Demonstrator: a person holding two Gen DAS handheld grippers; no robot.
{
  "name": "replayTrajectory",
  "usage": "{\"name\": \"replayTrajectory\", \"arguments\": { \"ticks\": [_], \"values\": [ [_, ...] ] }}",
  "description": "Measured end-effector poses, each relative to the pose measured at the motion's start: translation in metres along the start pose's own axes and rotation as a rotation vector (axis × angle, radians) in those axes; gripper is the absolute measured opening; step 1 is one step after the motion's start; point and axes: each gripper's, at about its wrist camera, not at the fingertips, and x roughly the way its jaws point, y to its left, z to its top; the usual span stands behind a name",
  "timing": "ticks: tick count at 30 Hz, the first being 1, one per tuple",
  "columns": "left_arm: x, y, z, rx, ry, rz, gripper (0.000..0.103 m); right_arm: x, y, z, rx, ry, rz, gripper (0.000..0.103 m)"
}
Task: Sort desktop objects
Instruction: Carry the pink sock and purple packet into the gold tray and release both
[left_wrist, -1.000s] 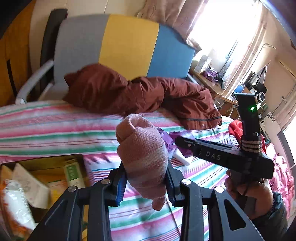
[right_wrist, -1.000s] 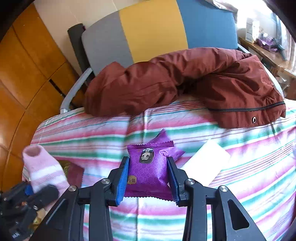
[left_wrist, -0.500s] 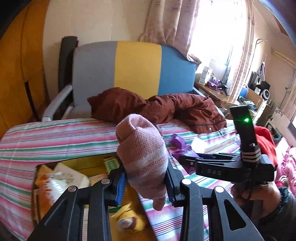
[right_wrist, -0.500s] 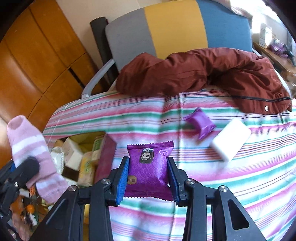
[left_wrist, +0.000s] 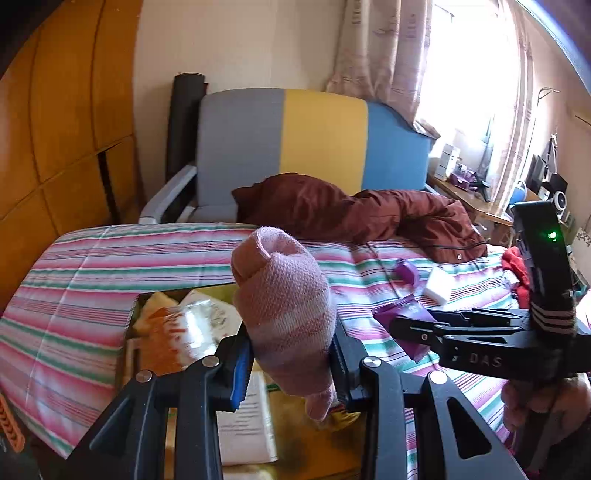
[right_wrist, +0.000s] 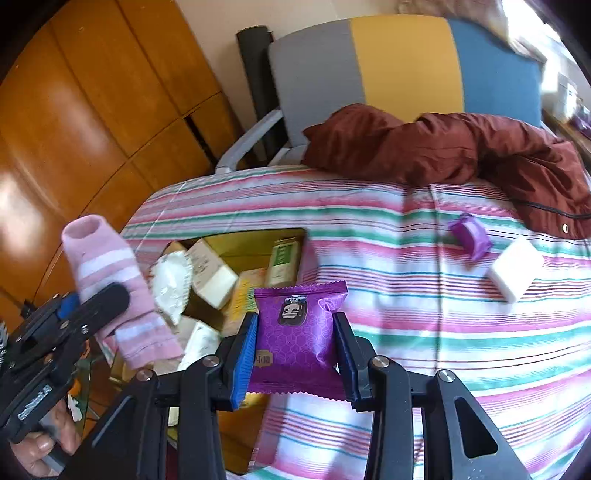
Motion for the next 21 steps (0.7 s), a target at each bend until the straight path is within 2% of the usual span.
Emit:
{"name": "replayTrajectory", "arguments": {
  "ticks": [12, 21],
  "values": [
    [-0.002, 0.042, -0.039, -0.044, 0.028, 0.078, 0.036, 0.014, 0.042, -0.026, -0.054, -0.011, 0.006, 0.04],
    [0.008, 0.068, -0.059, -0.096, 0.063, 0.096, 0.036, 0.024, 0.057, -0.033, -0.092, 0.0, -0.004, 0.04]
  ]
}}
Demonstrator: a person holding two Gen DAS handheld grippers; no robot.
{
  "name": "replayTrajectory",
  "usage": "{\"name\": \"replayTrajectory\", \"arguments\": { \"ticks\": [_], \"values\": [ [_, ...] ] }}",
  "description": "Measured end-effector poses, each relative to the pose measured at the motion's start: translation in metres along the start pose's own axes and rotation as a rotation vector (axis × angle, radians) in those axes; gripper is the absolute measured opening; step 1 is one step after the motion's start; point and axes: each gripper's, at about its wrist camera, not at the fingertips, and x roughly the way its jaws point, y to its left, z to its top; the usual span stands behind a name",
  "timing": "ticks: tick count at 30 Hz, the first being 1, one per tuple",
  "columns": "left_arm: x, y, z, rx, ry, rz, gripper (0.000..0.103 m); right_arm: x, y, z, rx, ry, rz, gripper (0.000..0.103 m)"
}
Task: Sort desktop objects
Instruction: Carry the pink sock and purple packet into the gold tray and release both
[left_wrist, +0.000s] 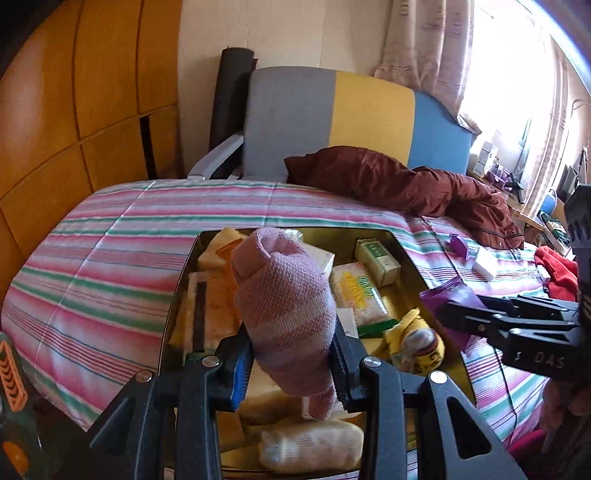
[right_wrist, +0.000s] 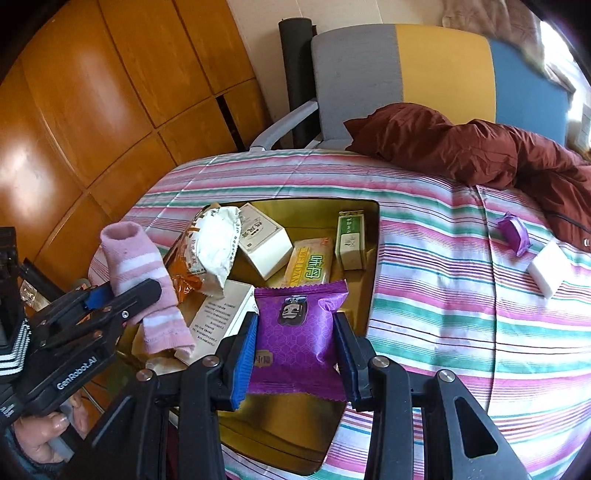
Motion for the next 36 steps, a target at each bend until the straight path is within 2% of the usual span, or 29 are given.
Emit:
{"name": "replayTrajectory", "arguments": {
  "ticks": [9, 23, 30, 32, 34, 36],
  "values": [
    [0.022, 0.005, -0.007, -0.007, 0.06, -0.019, 0.036, 0.006, 0.011, 0.014, -0.028, -0.003, -0.005, 0.04],
    [0.026, 0.0, -0.005, -0.002, 0.075, -0.052, 0.039, 0.016, 0.015, 0.029, -0.031, -0.011, 0.022, 0.041],
    [0.029, 0.003, -0.007, -0.025, 0.09, -0.114, 0.042, 0.017, 0.012, 0.027, -0.006, -0.016, 0.03, 0.041],
    [0.028, 0.005, -0.01, -0.03, 0.091, -0.13, 0.045, 0.017, 0.013, 0.027, 0.0, -0.016, 0.034, 0.041],
    [0.027, 0.006, -0.011, -0.032, 0.094, -0.153, 0.054, 0.018, 0.012, 0.026, 0.008, -0.013, 0.042, 0.042],
    [0.025, 0.009, -0.014, -0.042, 0.097, -0.186, 0.059, 0.02, 0.012, 0.025, 0.018, -0.01, 0.052, 0.045]
  ]
}}
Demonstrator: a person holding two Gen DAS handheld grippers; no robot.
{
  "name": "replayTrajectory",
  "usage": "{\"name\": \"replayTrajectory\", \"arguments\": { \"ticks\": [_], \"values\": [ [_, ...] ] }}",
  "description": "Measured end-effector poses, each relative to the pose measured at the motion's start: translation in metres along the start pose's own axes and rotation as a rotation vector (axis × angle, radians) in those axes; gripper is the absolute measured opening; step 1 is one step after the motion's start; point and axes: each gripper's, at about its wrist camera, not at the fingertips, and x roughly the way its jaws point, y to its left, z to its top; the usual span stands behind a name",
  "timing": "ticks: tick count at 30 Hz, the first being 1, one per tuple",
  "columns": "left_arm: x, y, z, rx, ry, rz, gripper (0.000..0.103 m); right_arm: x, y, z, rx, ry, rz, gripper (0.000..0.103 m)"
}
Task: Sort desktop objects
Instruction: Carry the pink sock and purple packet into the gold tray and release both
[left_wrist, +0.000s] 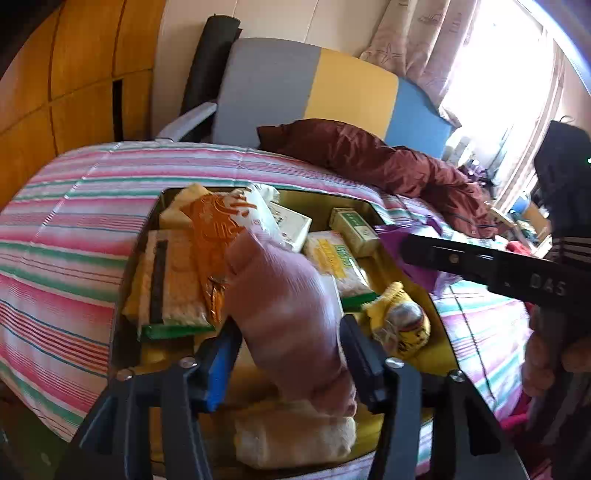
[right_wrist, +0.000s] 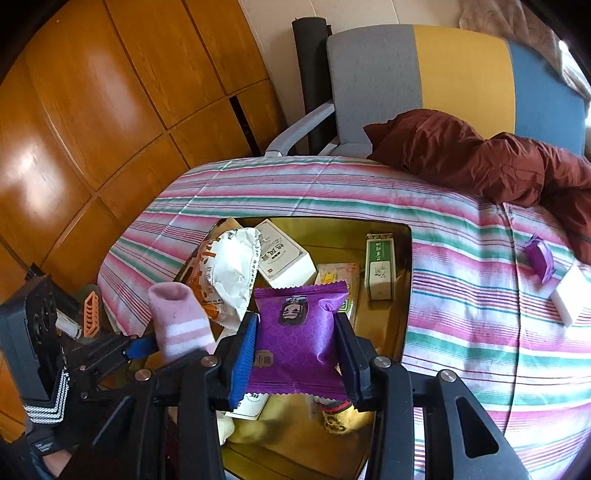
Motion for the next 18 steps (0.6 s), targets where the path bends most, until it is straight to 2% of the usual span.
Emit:
{"name": "replayTrajectory", "arguments": {
  "ticks": [4, 11, 13, 15, 18],
  "values": [
    [-0.004, 0.004, -0.004, -0.015, -0.006, -0.008, 0.059, 0.006, -0.001, -0.003, 0.02, 0.011, 0.021, 0.045],
    [-0.034, 0.019, -0.012, -0.032, -0.135, 0.081, 0.059, 0.008, -0.003, -0.01, 0.042, 0.024, 0.048, 0.049],
    [-0.028, 0.025, -0.011, -0.042, -0.116, 0.131, 0.056, 0.01, -0.003, -0.014, 0.042, 0.031, 0.047, 0.049],
    [-0.015, 0.034, -0.011, -0.07, -0.059, 0.152, 0.054, 0.011, -0.002, -0.018, 0.041, 0.04, 0.048, 0.049],
    [-0.004, 0.033, -0.01, -0.056, -0.028, 0.172, 0.054, 0.013, -0.001, -0.026, 0.045, 0.054, 0.046, 0.049]
  ]
}}
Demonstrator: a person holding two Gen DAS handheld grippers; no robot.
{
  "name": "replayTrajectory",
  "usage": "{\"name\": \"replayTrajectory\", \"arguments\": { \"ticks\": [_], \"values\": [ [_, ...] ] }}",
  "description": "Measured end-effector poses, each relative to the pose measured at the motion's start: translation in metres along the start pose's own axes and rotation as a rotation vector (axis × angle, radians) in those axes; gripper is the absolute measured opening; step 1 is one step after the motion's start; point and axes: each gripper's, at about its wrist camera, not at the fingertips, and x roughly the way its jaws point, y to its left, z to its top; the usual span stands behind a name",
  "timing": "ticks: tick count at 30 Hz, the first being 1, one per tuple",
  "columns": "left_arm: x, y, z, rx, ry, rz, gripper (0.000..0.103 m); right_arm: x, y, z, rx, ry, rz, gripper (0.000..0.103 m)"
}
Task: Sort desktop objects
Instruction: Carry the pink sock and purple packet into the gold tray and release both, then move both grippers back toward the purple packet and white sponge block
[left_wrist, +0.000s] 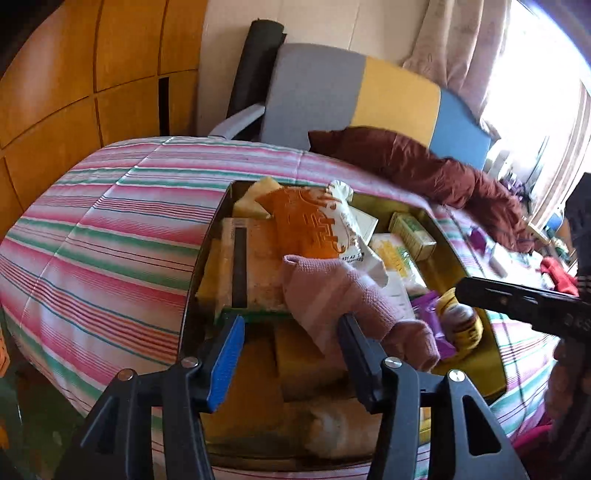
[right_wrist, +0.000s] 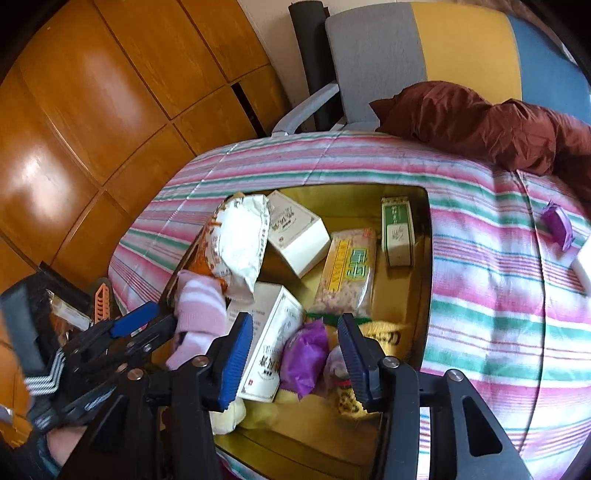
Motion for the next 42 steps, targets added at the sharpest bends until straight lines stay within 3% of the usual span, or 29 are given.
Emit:
{"name": "replayTrajectory", "arguments": {
  "ticks": [4, 21, 33, 42],
  "values": [
    [0.01, -0.015, 0.005, 0.06, 0.014, 0.028, 0.054, 0.001, -0.002, -0.005, 0.012, 0.008, -0.005, 0.049],
    [-0.041, -0.011, 0.014, -0.009, -0.067, 0.074, 0.054, -0.033, -0.02, -0.008, 0.035, -0.052, -0.059, 0.053],
    [-0.066, -0.033, 0.027, 0.062, -0.143, 0.045, 0.054, -0.065, -0.057, -0.002, 0.087, -0.082, -0.139, 0.074],
    [-0.068, -0.051, 0.035, 0.102, -0.149, 0.034, 0.054, -0.094, -0.097, 0.01, 0.137, -0.099, -0.232, 0.075]
  ]
}}
